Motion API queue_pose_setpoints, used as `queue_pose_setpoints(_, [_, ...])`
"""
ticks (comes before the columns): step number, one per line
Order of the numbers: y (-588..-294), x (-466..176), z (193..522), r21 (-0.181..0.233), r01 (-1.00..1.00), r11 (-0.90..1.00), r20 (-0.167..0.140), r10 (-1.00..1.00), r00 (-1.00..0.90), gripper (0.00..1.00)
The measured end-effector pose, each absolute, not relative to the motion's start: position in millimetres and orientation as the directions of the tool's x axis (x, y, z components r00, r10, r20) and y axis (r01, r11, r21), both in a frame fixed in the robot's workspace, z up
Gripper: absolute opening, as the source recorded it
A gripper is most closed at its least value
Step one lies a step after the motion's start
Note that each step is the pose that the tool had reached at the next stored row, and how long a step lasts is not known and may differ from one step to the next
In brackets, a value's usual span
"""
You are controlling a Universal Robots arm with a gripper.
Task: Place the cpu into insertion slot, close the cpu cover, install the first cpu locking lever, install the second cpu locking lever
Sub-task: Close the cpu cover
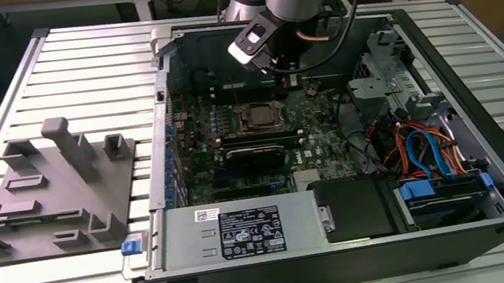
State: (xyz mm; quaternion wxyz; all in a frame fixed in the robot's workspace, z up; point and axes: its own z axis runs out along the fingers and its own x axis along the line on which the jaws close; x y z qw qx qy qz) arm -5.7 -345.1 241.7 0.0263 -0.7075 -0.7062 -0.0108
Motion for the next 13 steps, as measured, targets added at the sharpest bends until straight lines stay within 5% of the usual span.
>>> queue_pose_setpoints(13, [-345.1,-7.7,241.3,-0.022,1.0,-0.001,0.053,0.999,0.002,0.1])
